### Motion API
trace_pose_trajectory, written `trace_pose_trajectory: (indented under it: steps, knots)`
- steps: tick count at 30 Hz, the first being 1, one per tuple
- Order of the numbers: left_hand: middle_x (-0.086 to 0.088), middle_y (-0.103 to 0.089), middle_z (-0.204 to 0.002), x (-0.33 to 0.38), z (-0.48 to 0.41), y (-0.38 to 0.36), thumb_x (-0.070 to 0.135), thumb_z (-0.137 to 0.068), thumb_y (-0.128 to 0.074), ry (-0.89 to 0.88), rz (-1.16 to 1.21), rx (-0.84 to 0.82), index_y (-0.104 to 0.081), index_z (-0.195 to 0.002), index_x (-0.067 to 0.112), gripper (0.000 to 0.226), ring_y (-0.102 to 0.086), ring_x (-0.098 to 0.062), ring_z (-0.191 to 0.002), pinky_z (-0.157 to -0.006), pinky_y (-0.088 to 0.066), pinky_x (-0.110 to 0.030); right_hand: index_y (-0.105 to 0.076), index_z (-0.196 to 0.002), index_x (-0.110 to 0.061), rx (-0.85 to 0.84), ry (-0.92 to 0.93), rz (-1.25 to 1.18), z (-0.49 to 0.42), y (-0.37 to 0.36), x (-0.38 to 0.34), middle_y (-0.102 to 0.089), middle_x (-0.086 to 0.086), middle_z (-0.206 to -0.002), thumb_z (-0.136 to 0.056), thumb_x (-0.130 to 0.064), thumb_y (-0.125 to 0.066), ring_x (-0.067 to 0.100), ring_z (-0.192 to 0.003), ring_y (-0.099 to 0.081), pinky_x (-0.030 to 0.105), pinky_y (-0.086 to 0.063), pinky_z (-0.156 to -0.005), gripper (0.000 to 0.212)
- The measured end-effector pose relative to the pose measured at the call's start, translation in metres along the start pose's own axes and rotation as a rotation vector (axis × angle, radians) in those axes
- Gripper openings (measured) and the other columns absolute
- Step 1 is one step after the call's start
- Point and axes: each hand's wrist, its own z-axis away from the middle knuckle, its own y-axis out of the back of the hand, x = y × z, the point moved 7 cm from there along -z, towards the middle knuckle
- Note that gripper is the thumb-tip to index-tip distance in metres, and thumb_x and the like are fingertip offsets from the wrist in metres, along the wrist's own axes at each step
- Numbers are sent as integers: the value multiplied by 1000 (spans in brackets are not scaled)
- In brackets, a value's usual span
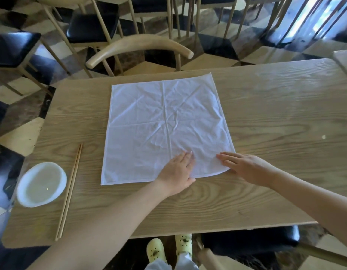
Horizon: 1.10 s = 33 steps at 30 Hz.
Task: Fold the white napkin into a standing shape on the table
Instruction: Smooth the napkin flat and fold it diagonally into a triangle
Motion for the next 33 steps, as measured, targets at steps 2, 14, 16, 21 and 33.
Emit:
trace_pose_trajectory:
  steps: [2,14,16,21,33]
  knots:
    - [-23,-45,-139,2,-1,1,36,-82,-66,-10,16,28,-47,-132,0,64,-43,-37,-129,-105,-37,-42,-65,-89,-11,35,-19,38,-9,6,5,-68,2,-111,-72,1,-55,21,-100,-66,31,-58,-64,23]
    - [6,-32,-48,-66,3,29,13,-78,-57,630,900,325,-33,-56,15,32,-29,-8,-49,-49,-24,-24,-57,-99,-8,140,-430,-355,-172,64,44,-62,5,-92,-87,-21,-59,27,-83,-57,30,-34,-59,18]
    - [7,-31,-48,-92,6,38,18,-77,-55,735,1012,356,-36,-57,15,28,-27,-8,-47,-45,-23,-21,-58,-97,-5,132,-426,-479,-207,64,49,-60,6,-89,-87,-18,-60,25,-79,-55,28,-34,-54,16]
    - [13,-43,-44,-154,14,51,15,-80,-61,852,1251,463,-51,-60,10,23,-39,-3,-44,-45,-32,-16,-56,-82,-1,176,-425,-647,-277,65,61,-53,4,-76,-82,-8,-64,21,-67,-46,26,-35,-53,11]
    - [8,-54,-47,-275,24,53,1,-83,-59,995,1344,644,-61,-75,5,9,-49,-4,-44,-40,-34,-15,-63,-83,-4,233,-450,-607,-428,38,30,-58,6,-76,-89,-16,-52,23,-72,-51,32,-37,-56,18]
